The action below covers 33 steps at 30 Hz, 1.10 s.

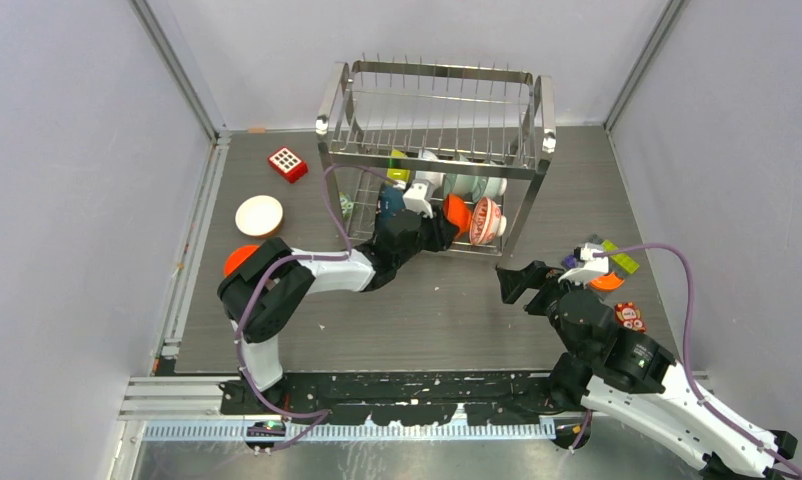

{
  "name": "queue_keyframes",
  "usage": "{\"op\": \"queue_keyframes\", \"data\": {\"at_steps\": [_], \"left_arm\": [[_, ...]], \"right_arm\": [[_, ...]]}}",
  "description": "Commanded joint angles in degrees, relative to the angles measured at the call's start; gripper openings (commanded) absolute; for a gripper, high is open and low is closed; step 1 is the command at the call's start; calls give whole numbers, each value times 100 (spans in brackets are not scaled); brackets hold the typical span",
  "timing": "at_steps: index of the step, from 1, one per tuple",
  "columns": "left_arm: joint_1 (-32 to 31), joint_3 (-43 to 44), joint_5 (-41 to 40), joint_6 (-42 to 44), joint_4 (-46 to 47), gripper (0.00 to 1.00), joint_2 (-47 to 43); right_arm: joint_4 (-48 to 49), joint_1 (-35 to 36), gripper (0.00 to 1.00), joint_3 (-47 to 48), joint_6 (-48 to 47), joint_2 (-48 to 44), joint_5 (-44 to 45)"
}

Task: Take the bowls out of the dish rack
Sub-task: Pick up the bowl from the dish rack.

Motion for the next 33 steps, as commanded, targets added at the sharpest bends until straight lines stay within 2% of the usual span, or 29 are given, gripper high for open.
{"op": "queue_keyframes", "data": {"at_steps": [1,19,25,33], "left_arm": [[68,-92,40,6,540,35,52],[135,-298,512,80,1107,0,-28],[173,-475,711,75,1711,0,12],[238,-600,1393,-14,2876,0,245]], "right_arm": [[119,7,95,-17,-20,-47,36],[145,4,95,-26,-28,1,79],[141,7,95,-27,-19,4,59],[124,6,95,-17,-20,1,59]]}}
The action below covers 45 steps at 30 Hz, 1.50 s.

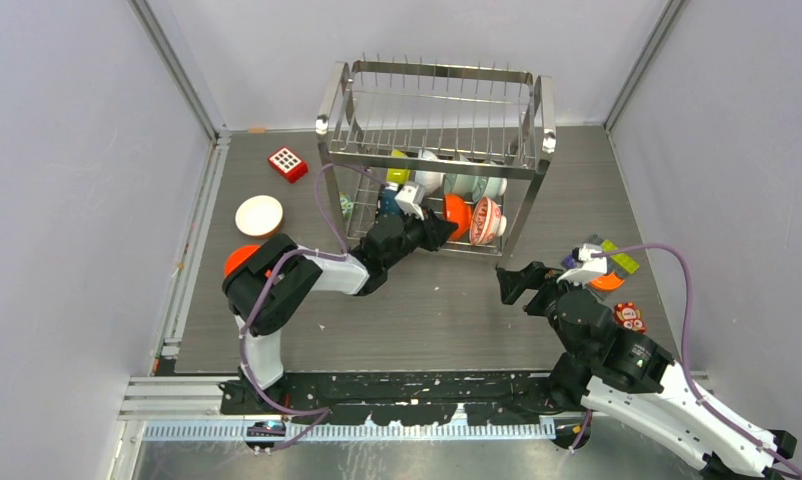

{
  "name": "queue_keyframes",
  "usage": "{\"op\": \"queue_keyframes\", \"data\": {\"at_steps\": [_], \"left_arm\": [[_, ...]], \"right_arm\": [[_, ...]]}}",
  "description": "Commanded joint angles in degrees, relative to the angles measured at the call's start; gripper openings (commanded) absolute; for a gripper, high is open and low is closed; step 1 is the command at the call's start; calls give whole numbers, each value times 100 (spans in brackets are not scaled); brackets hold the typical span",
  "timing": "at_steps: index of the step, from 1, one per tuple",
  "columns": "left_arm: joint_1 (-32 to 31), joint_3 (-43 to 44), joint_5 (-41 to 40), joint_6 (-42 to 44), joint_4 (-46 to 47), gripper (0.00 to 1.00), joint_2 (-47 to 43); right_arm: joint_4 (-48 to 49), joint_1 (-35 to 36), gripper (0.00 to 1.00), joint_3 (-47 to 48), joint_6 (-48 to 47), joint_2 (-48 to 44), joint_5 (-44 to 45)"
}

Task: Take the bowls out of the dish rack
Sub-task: Pick up the bowl from the dish rack.

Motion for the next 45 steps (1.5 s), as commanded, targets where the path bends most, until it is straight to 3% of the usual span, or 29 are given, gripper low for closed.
{"op": "queue_keyframes", "data": {"at_steps": [1,14,25,45], "left_arm": [[29,-72,593,-105,1297,0,83],[237,-516,574,-608,2413,0,144],[276,-637,709,-643,2509,0,-136],[254,-984,1334,-1447,3010,0,-898]], "right_arm": [[109,6,95,29,-24,-1,67],[111,7,95,24,6,-10,69],[86,7,95,42,12,-23,97],[-12,7,95,101,86,-157,150]]}}
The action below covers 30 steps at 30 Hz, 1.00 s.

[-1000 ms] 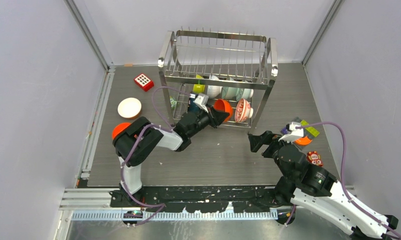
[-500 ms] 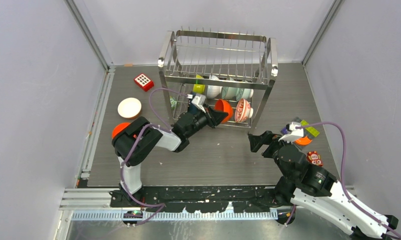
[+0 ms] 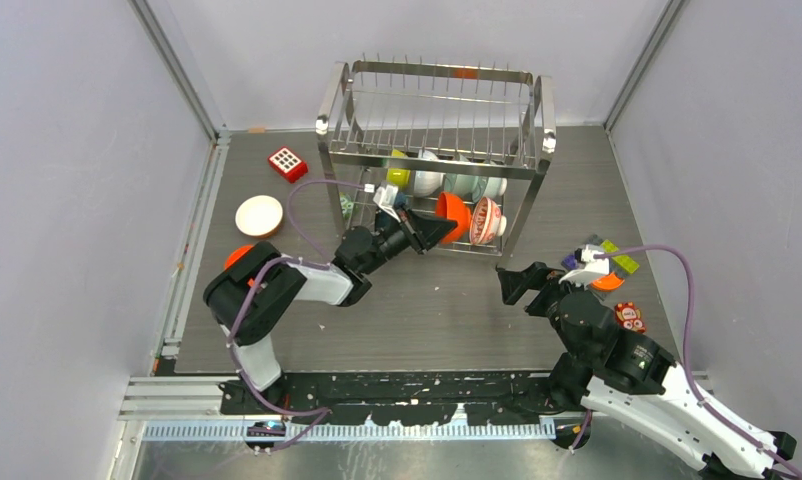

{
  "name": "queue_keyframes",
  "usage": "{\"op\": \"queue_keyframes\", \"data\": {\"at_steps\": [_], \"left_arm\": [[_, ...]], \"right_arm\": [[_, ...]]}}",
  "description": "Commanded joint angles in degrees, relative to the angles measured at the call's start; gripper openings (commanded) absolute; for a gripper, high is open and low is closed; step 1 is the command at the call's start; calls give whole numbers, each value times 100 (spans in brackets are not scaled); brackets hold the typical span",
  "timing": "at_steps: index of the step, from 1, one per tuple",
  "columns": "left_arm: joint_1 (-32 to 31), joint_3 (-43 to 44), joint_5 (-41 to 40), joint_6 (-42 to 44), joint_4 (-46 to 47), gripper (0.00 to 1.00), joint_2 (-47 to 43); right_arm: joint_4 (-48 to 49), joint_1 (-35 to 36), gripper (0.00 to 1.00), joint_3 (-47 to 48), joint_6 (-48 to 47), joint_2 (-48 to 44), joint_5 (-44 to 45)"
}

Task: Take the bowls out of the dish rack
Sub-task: Pick up the bowl from the dish rack, then place the bowl with the bowl.

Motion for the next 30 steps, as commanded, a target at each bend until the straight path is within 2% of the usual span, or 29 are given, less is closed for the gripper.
{"op": "queue_keyframes", "data": {"at_steps": [1,9,17,20,25,30], "left_arm": [[16,-154,178,-137,639,0,-551],[-209,-663,216,-74,499,0,-1340],[-714,-1004,283,807,-1152,0,-2846],[-918,-1156,190,1164,-2056,0,-3648],[-1202,-1186,-301,1905,-4533,0,-4957],[-1399,-843,-1033,2518,-6901,0,-5797]], "right_arm": [[35,7,95,114,36,-60,140],[-4,7,95,242,-21,-37,204],[43,3,95,409,-188,15,115],[32,7,95,556,-290,77,-16],[31,7,95,867,-430,279,-482],[144,5,95,1043,-494,747,-1072]]}}
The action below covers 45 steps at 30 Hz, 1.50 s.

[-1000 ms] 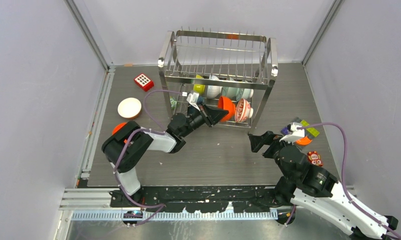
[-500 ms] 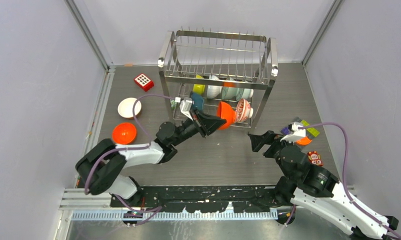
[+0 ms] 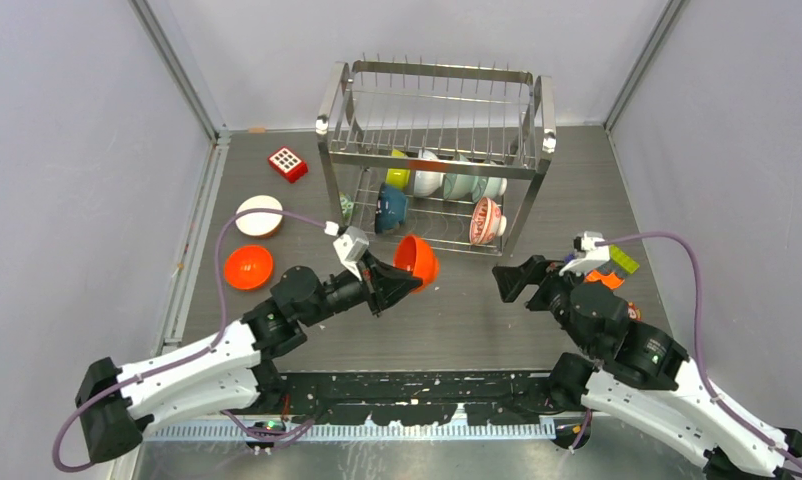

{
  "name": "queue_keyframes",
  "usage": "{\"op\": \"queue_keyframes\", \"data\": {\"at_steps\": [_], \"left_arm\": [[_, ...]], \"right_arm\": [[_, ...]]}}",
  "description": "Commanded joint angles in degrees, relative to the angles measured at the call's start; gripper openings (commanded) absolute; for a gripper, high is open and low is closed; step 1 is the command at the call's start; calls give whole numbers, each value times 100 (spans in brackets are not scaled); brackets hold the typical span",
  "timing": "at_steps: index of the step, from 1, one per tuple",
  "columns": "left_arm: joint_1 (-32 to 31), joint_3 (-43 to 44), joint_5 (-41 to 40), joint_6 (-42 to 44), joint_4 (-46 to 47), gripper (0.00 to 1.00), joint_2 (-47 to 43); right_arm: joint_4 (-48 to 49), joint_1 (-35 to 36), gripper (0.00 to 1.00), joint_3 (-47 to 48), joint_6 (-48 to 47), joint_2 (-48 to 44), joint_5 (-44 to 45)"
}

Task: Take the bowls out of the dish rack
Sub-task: Place the bowl with the bowl.

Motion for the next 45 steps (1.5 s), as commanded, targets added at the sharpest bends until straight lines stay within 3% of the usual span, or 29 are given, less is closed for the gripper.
{"op": "queue_keyframes", "data": {"at_steps": [1,6,15,27,38,45], "left_arm": [[-191,446,-909,808,-2576,0,-583],[-357,818,-1889,761,-4010,0,-794],[-610,1454,-2819,987,-5391,0,-387],[-1437,1924,-4014,1231,-6206,0,390],[-1700,2136,-4128,1400,-6645,0,780],[-1851,2096,-3299,2179,-6603,0,705]], "right_arm": [[240,7,94,314,-135,519,-656],[547,7,94,429,164,1185,-803],[435,5,91,492,1160,1851,-329],[-408,95,89,1128,1526,2457,75],[-445,260,89,1199,1397,2569,-114],[-752,286,89,1751,917,2893,-403]]}}
